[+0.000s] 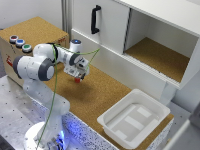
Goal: Grasp the pink block, then rotate it left
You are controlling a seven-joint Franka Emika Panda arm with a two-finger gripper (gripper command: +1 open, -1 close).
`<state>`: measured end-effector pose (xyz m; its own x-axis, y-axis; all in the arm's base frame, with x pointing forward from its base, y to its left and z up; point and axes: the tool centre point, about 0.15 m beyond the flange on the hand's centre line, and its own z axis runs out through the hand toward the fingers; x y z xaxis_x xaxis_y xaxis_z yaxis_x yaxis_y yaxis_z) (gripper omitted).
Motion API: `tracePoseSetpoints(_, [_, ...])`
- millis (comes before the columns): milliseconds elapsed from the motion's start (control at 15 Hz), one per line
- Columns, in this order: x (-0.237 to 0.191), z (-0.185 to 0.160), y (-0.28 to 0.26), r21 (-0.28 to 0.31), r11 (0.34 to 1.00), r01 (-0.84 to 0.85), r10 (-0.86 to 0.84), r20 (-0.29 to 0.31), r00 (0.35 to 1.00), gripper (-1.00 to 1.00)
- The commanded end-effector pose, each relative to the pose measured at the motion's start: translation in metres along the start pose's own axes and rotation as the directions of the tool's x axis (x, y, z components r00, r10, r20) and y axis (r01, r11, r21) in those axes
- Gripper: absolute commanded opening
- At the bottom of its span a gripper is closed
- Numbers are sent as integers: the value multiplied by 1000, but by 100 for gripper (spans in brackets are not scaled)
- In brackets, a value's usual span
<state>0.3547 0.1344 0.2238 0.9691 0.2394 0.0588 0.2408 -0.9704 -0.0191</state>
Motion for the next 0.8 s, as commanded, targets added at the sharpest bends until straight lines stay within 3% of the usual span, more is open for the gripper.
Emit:
tracePoseSetpoints(0, [21, 27, 4, 48, 999, -8, 7, 25, 1000, -100])
tracePoseSetpoints(400, [20, 17, 8, 45, 999, -18, 17, 17, 1000, -100])
tracePoseSetpoints(600, [11, -10, 6, 59, 998, -22, 21, 4, 1000, -100])
tracePoseSetpoints(733, [7, -40, -4, 53, 996, 72, -72, -9, 997, -100])
